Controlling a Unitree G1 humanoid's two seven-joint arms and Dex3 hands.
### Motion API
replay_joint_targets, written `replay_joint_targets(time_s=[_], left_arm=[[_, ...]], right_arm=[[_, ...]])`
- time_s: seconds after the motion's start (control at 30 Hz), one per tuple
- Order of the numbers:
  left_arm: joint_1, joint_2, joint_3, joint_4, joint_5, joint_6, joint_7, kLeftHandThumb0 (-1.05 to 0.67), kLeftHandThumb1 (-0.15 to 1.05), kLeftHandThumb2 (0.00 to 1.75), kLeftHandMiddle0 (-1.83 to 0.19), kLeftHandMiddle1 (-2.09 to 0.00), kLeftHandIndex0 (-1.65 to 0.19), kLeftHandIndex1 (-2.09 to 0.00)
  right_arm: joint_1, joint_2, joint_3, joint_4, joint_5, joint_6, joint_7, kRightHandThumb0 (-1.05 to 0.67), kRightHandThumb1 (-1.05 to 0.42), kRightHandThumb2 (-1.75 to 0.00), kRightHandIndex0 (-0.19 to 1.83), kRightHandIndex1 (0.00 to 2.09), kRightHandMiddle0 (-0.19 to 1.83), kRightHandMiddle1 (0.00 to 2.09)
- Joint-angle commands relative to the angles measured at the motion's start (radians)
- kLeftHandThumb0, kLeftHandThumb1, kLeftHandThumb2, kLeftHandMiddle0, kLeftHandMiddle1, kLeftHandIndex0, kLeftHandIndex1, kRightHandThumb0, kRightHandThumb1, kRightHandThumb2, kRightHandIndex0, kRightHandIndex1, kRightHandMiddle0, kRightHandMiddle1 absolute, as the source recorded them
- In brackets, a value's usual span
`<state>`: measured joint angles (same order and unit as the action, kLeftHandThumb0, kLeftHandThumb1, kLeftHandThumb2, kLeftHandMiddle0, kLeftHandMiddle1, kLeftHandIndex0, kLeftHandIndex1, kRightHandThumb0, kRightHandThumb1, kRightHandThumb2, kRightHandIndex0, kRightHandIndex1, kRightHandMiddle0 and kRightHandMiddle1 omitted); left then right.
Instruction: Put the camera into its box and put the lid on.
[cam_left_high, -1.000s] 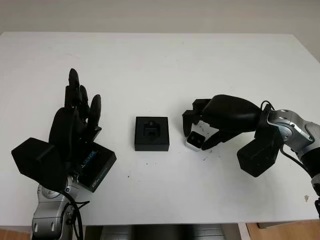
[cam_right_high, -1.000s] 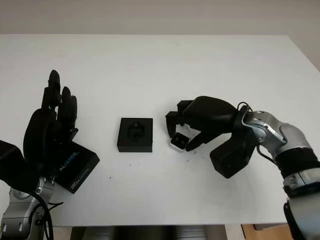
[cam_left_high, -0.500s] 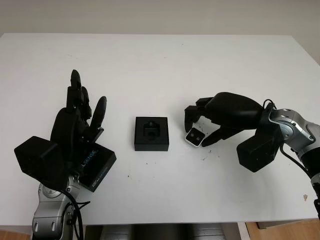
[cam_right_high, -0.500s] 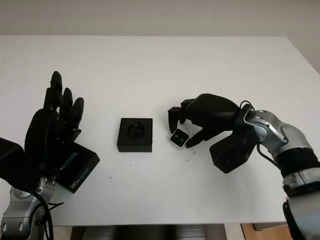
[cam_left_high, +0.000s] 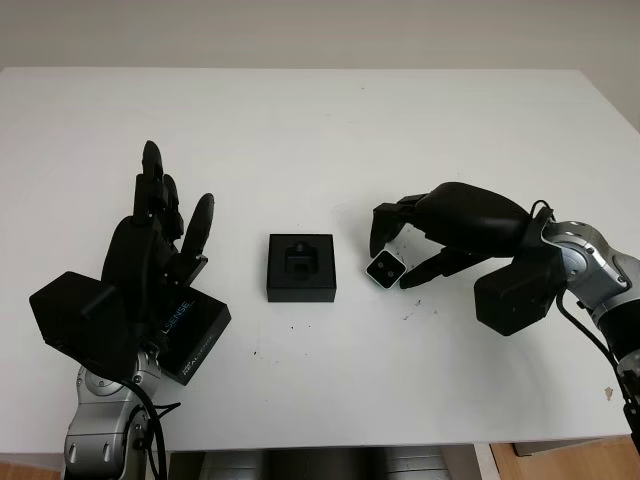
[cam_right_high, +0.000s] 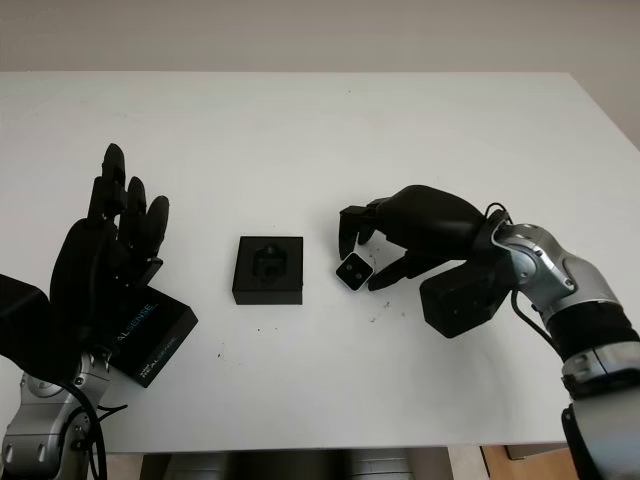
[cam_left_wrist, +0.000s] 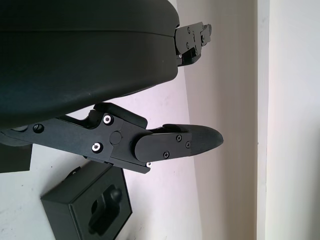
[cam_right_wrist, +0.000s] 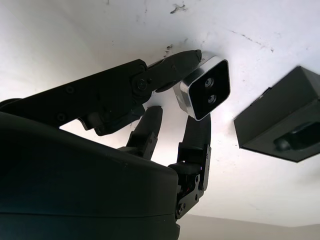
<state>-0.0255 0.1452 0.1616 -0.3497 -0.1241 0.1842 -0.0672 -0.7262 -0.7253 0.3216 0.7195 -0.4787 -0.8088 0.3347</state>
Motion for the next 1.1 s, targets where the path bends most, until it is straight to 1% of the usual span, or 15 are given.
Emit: replay_joint_targets(time_s=[0.0, 0.23, 0.43, 0.63, 0.8, 0.93, 1.07], left_arm=[[-0.001, 0.005, 0.004, -0.018, -0.006, 0.003, -0.003, -0.51, 1.05, 0.43, 0.19, 0.00, 0.19, 0.00], [-0.003, 0.010, 0.004, -0.019, -0.004, 0.006, -0.008, -0.51, 1.05, 0.43, 0.19, 0.00, 0.19, 0.00], [-0.001, 0.013, 0.005, -0.025, -0.003, 0.014, -0.007, -0.51, 1.05, 0.43, 0.19, 0.00, 0.19, 0.00], [0.001, 0.016, 0.008, -0.027, -0.008, 0.017, -0.010, -0.50, 1.05, 0.43, 0.19, 0.00, 0.19, 0.00], [0.001, 0.020, 0.011, -0.027, -0.012, 0.019, -0.017, -0.51, 1.05, 0.43, 0.19, 0.00, 0.19, 0.00], [0.001, 0.019, 0.011, -0.027, -0.010, 0.021, -0.017, -0.51, 1.05, 0.43, 0.19, 0.00, 0.19, 0.00], [0.001, 0.021, 0.012, -0.027, -0.009, 0.023, -0.017, -0.52, 1.05, 0.42, 0.19, 0.00, 0.19, 0.00]], right_arm=[[0.028, 0.011, 0.001, -0.001, 0.008, 0.020, 0.021, -0.39, -1.03, -0.06, 0.38, 0.10, 0.32, 1.48], [0.042, 0.019, -0.009, 0.003, 0.029, 0.013, 0.041, -0.38, -1.03, -0.05, 0.41, 0.10, 0.33, 1.52], [0.061, 0.030, -0.022, -0.029, 0.081, 0.082, 0.121, -0.37, -1.04, -0.06, 0.39, 0.08, 0.28, 1.54], [0.092, 0.042, -0.036, -0.058, 0.123, 0.142, 0.173, -0.37, -1.05, -0.10, 0.37, 0.06, 0.23, 1.62], [0.123, 0.058, -0.070, -0.103, 0.186, 0.216, 0.220, -0.34, -1.04, -0.11, 0.36, 0.05, 0.20, 1.62], [0.140, 0.082, -0.105, -0.108, 0.238, 0.253, 0.224, -0.35, -1.04, -0.07, 0.39, 0.06, 0.25, 1.62], [0.150, 0.100, -0.137, -0.099, 0.274, 0.237, 0.204, -0.35, -1.02, -0.05, 0.38, 0.06, 0.28, 1.63]])
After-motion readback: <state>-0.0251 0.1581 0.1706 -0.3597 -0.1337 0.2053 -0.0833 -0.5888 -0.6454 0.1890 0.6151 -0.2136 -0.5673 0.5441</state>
